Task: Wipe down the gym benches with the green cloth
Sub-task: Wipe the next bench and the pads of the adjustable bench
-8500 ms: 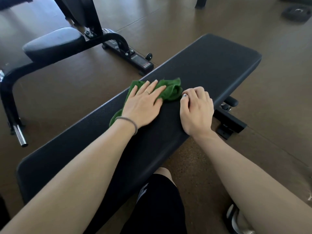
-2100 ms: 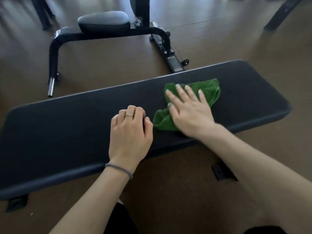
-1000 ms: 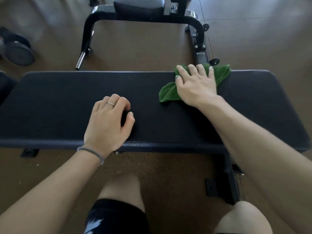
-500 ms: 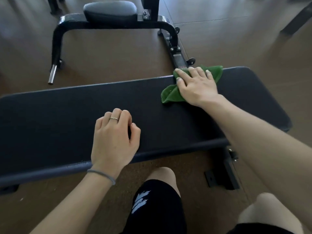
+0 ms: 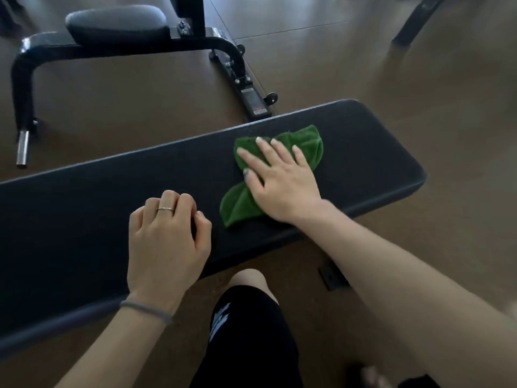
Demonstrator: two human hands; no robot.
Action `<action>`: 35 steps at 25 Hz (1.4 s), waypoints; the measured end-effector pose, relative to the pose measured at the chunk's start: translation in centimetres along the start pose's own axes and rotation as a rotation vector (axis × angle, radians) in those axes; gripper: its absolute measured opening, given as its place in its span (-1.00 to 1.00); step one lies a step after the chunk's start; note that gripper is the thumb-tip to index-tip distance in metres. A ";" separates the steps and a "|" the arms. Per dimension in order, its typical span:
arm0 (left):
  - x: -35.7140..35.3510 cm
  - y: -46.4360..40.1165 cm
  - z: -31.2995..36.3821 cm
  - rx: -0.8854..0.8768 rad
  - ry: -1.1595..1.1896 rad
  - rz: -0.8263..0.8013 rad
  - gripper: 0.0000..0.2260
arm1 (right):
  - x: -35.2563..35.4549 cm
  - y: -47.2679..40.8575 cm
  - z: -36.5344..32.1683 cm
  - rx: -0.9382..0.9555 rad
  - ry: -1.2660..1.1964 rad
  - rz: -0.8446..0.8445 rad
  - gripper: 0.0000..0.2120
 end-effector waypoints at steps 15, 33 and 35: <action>-2.0 -5.7 13.6 -0.128 0.140 -0.029 -0.76 | 4.9 3.2 13.0 -0.412 -0.008 0.161 -0.47; -1.6 -5.8 14.4 -0.198 0.025 -0.025 -0.73 | 0.7 8.8 9.6 -0.526 -0.146 0.445 -0.47; -1.6 -5.7 14.4 -0.202 0.039 -0.020 -0.73 | 1.5 8.0 11.0 -0.512 -0.153 0.431 -0.50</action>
Point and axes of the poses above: each hand's wrist, its own y-axis away from the middle knuckle, its own x-axis out of the back of the hand, z = x × y, the point moved 1 cm from there along -y, towards the middle knuckle, and after that the axes turned 10 degrees about -y, right-handed, at the moved point
